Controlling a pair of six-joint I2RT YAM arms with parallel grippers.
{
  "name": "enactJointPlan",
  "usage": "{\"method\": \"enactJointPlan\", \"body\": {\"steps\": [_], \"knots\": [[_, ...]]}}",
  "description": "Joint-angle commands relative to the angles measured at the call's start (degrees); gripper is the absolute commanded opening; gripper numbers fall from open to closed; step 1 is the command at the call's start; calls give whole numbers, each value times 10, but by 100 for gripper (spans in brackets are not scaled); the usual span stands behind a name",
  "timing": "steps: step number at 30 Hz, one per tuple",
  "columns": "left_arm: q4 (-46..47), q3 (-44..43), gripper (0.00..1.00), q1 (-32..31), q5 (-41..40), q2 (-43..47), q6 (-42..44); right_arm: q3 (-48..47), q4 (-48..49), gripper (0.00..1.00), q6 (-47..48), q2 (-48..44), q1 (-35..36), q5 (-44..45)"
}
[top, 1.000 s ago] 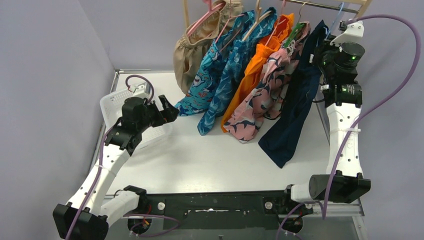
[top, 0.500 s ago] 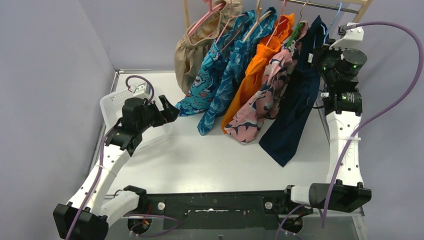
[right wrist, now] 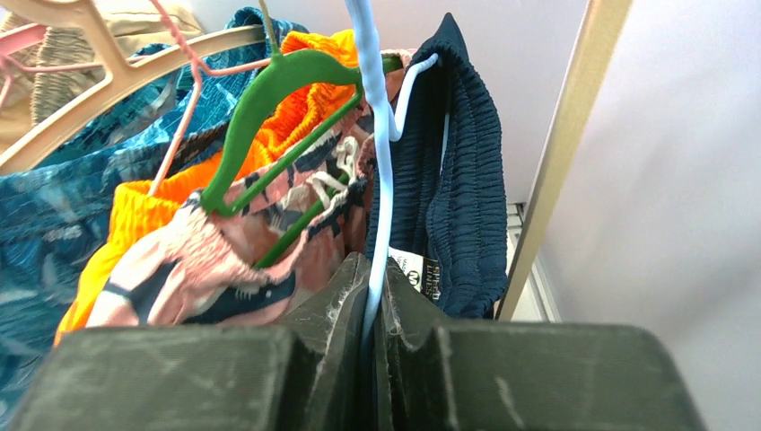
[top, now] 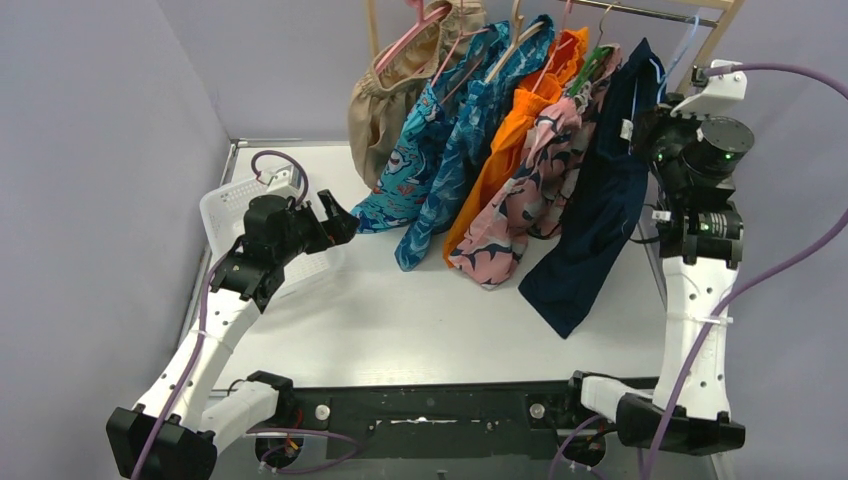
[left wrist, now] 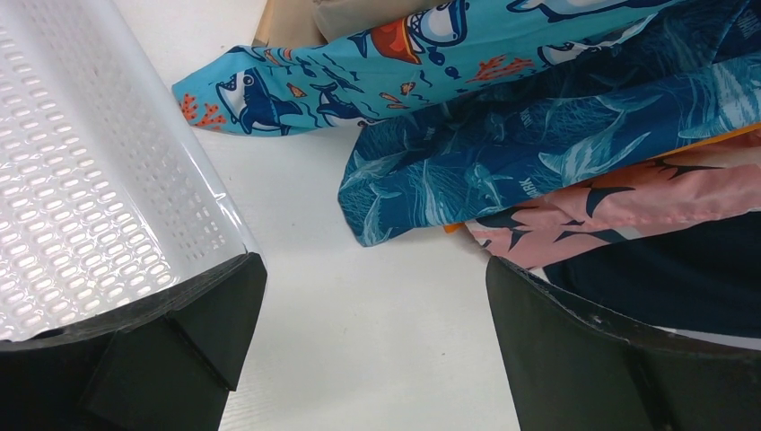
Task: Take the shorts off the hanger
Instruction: Pick up the hanger from the clothes rod.
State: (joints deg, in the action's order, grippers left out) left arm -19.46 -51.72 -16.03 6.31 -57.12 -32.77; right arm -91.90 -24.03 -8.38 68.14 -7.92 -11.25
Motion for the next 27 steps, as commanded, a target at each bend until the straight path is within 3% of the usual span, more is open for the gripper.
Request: {"method": "enactJointPlan", "body": {"steps": [1, 9, 14, 17, 22, 27], "knots": [[26, -24, 97, 5, 6, 18, 3, -32, -24, 0, -19, -70, -1, 11], [4, -52, 97, 6, 7, 22, 9, 14, -219, 0, -98, -185, -1, 17], [2, -59, 97, 7, 16, 29, 5, 19, -323, 0, -108, -221, -1, -78], [1, -65, 98, 7, 31, 28, 0, 52, -369, 0, -105, -223, -1, -178], [13, -66, 97, 7, 57, 35, -9, 137, -355, 0, -120, -248, -1, -371], [44, -62, 97, 7, 102, 36, -11, 154, -362, 0, -89, -231, -1, -457]]}}
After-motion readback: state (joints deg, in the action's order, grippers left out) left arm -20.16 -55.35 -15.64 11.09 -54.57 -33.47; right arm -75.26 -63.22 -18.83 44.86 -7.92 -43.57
